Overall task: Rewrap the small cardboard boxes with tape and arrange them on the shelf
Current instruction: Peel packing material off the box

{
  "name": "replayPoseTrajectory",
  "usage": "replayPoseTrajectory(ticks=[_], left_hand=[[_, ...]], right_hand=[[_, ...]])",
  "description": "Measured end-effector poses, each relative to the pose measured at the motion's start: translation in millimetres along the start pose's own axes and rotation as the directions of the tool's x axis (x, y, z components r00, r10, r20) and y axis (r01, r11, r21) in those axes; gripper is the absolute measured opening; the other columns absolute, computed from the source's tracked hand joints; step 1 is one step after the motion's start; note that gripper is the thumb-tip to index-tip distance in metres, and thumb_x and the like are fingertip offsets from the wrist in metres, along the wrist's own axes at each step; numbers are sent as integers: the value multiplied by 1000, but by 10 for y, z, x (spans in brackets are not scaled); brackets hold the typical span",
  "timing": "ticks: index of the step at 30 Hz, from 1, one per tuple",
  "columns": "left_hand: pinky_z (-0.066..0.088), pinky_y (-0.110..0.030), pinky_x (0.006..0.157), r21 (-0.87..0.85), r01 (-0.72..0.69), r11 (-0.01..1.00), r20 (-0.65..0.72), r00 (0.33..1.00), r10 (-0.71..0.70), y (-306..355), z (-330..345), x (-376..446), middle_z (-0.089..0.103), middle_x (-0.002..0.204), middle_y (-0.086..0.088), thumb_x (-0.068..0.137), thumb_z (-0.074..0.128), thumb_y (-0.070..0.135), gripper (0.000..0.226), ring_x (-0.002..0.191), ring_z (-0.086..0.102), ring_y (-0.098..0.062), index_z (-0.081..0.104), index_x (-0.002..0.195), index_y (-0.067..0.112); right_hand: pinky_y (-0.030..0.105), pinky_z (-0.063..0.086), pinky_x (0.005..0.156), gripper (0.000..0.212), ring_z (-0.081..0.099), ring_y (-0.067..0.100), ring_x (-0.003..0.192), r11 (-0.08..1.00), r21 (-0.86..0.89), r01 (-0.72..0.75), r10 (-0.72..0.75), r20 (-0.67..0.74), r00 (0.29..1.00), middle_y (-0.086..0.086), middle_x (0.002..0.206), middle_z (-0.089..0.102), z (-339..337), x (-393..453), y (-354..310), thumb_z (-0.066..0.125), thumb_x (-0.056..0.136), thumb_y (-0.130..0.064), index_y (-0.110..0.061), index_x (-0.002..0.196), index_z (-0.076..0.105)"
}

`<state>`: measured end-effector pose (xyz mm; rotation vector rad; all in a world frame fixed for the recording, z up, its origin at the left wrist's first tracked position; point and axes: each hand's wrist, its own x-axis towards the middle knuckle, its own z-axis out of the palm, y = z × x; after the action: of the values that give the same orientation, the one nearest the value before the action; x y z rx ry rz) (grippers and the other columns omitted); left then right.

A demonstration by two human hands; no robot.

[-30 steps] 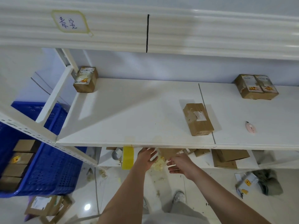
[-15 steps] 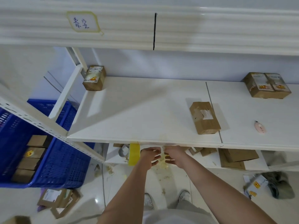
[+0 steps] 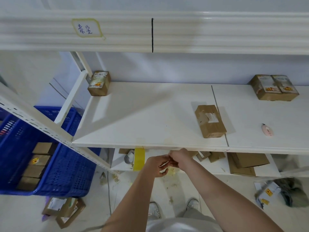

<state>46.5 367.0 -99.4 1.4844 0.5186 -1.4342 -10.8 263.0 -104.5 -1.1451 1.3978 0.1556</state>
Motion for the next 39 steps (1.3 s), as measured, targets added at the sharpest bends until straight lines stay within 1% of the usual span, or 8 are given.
replayPoseTrajectory(ticks=[10,14,20,25,28,31,35,39], left_hand=[[54,-30,72,134,-36,990,89,996,25,81,-108,-323,74,83,-1,81,84,12,19,74,68,-14,69,93,10],[57,-40,86,188,-39,981,156,988,9,162,-193,-509,78,102,-4,95,70,21,22,87,73,-28,64,113,10],[59,-54,81,344,-87,935,159,987,34,472,-149,-724,77,103,-12,107,48,30,51,94,72,-44,36,145,-2],[60,-53,78,418,-102,903,110,992,61,610,-157,-788,77,94,-17,109,41,30,53,85,74,-40,36,138,-15],[60,-53,79,436,-77,897,83,996,46,691,-142,-806,75,91,-25,109,41,29,48,83,74,-40,43,124,-17],[63,-49,66,553,-1,833,52,998,-33,766,-207,-803,69,102,-36,107,45,35,67,68,74,-41,35,136,-26],[61,-37,51,480,-110,870,-13,991,133,843,-254,-760,72,74,-26,108,43,26,41,64,73,-32,53,128,-9],[61,-36,54,527,-193,828,-4,973,229,853,-144,-765,73,82,-25,107,44,23,33,70,72,-33,54,129,1]], right_hand=[[36,58,57,19,54,23,55,1000,-30,-4,8,141,990,12,63,58,-116,-227,-53,48,93,10,3,81,61],[41,60,66,7,64,32,70,997,-69,43,-29,199,980,21,80,63,-235,-388,-85,52,98,5,8,98,59],[43,61,62,11,67,34,68,975,-158,159,-140,127,982,24,82,65,-218,-535,-231,55,97,4,10,103,61],[46,61,80,17,64,32,69,982,-150,111,-94,117,989,21,84,62,-172,-609,-322,48,100,2,4,88,59],[43,59,76,17,62,31,68,987,-139,82,-63,134,989,21,83,61,-152,-631,-378,44,102,3,3,93,59],[45,58,62,13,62,32,64,990,-111,84,-70,124,990,23,81,62,-195,-647,-437,43,101,3,6,104,56],[47,58,51,17,65,36,65,996,-62,70,-60,156,986,25,76,64,-331,-644,-484,38,103,7,8,96,54],[43,61,59,22,64,34,65,997,-68,42,-30,168,985,18,53,65,-433,-664,-497,38,103,9,8,90,55]])
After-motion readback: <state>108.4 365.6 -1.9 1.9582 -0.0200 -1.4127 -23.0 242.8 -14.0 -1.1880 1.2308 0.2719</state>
